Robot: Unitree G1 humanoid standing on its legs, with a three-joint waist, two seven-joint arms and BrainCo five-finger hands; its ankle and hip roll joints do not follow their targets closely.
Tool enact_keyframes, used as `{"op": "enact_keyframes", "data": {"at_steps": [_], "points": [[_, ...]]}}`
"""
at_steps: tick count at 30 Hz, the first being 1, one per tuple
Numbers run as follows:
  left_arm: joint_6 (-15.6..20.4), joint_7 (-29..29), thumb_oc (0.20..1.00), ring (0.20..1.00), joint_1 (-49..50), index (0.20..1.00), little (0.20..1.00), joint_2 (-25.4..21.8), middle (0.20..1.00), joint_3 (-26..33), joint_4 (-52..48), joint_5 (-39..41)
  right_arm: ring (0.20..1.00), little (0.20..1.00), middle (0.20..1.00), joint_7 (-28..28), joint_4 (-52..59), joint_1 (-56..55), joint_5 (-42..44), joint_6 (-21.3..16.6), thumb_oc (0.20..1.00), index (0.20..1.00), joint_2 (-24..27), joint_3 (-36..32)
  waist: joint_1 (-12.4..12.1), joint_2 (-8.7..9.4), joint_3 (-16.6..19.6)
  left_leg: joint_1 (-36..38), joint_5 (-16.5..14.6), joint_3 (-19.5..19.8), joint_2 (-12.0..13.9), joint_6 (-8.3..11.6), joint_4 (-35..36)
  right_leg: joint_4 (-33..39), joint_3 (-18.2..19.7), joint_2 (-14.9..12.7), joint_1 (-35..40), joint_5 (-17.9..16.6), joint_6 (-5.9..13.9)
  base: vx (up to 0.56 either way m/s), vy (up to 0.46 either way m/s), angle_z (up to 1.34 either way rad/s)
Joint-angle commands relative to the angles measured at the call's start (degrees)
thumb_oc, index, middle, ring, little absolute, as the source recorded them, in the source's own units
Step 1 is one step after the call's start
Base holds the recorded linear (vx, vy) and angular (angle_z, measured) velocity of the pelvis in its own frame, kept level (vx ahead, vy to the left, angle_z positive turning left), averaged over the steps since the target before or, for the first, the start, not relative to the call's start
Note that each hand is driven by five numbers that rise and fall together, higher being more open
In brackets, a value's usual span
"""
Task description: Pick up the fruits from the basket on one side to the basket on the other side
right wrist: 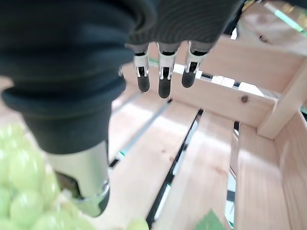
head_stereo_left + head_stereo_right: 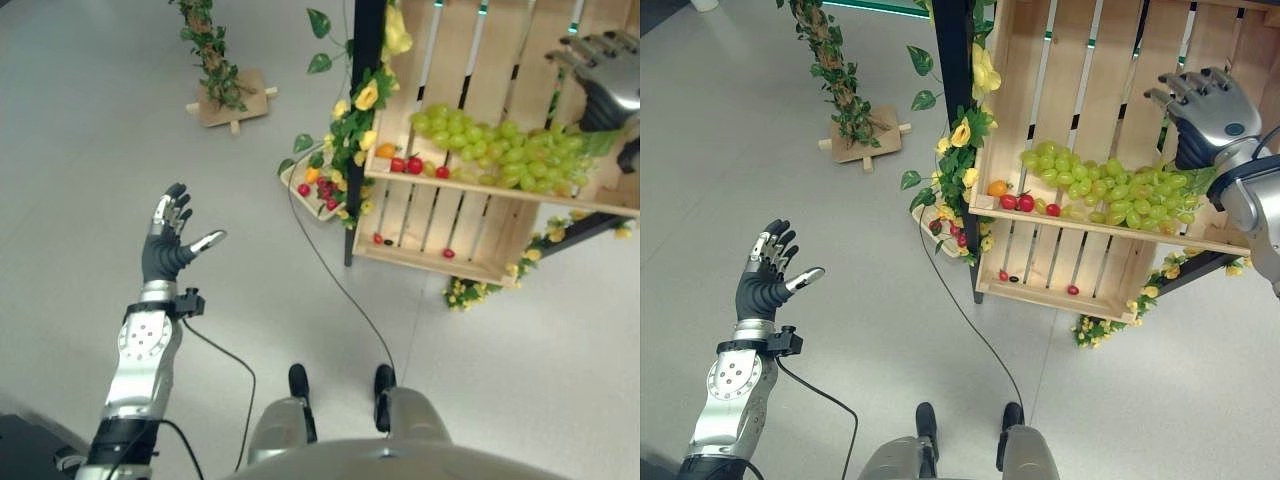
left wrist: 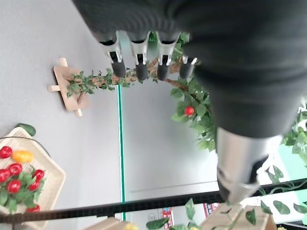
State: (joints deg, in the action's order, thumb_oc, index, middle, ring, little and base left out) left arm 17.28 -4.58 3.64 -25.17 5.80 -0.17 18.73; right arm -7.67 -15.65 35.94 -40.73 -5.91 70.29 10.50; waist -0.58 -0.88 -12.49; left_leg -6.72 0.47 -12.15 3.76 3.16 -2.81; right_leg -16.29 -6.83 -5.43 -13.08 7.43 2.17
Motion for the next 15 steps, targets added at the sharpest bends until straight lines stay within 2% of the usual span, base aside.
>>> {"op": "enact_keyframes", "data": {"at_steps": [1,5,6,7,8,13,15], "points": [[4.26,-0.43,1.000,1.000,1.78,1.000,1.000,-1.08,1.000,3.02,-3.34,-2.15,1.000,1.000,1.000,-2.03,3.62,-1.46,5.72,-0.30,1.000,1.000,1.14,-4.44,0.76,2.11,2.64,1.86,-6.51,1.11,-2.06,-1.64,-2.95,3.20,1.20,0.48,1.60,-2.85,3.28,0.00,0.000,0.00],[4.43,-0.50,1.000,1.000,2.05,1.000,1.000,-0.85,1.000,3.54,-3.74,-2.24,1.000,1.000,1.000,-2.49,8.18,-9.02,11.60,-2.23,1.000,1.000,-1.55,-12.95,0.98,2.39,2.98,2.03,-6.62,1.19,-2.11,-1.71,-2.95,3.26,1.12,0.49,1.82,-2.82,3.24,0.01,-0.001,0.02],[4.70,-0.87,1.000,1.000,2.05,1.000,1.000,-0.36,1.000,3.83,-3.92,-2.25,1.000,1.000,1.000,-2.13,10.38,-13.48,19.75,-4.55,1.000,1.000,-5.98,-17.19,1.39,2.40,3.14,2.17,-6.58,1.08,-2.15,-1.74,-2.83,3.40,1.09,0.54,1.96,-2.88,3.22,0.01,-0.005,0.05],[4.70,-0.87,1.000,1.000,2.07,1.000,1.000,-0.57,1.000,3.70,-3.95,-2.26,1.000,1.000,1.000,-1.89,10.80,-14.35,20.01,-4.60,1.000,1.000,-6.11,-18.03,1.23,2.57,3.18,2.19,-6.58,1.12,-2.15,-1.74,-2.82,3.42,1.06,0.53,2.01,-2.88,3.22,0.01,-0.006,0.10],[4.99,-0.92,1.000,1.000,2.13,1.000,1.000,-0.28,1.000,3.45,-3.88,-1.97,1.000,1.000,1.000,-2.52,12.88,-17.88,24.81,-6.67,1.000,1.000,-10.05,-20.97,1.29,2.70,3.32,2.29,-6.64,1.11,-2.16,-1.80,-2.83,3.50,1.10,0.52,2.22,-2.89,3.23,0.01,-0.002,0.09],[5.46,-1.38,1.000,1.000,2.75,1.000,1.000,0.56,1.000,4.54,-4.20,-2.13,1.000,1.000,1.000,-1.30,19.60,-26.94,30.14,-10.86,1.000,1.000,-18.48,-26.30,1.87,2.58,3.89,2.75,-6.76,0.93,-2.21,-1.84,-2.56,3.74,1.32,0.62,2.54,-2.89,3.25,0.00,0.000,0.02],[5.66,-1.46,1.000,1.000,3.00,1.000,1.000,0.60,1.000,4.70,-4.36,-2.21,1.000,1.000,1.000,-0.92,21.02,-28.75,31.14,-11.59,1.000,1.000,-20.25,-27.34,1.97,2.69,4.10,2.82,-6.81,0.93,-2.23,-1.85,-2.52,3.75,1.27,0.61,2.57,-2.87,3.25,0.00,0.000,0.00]]}}
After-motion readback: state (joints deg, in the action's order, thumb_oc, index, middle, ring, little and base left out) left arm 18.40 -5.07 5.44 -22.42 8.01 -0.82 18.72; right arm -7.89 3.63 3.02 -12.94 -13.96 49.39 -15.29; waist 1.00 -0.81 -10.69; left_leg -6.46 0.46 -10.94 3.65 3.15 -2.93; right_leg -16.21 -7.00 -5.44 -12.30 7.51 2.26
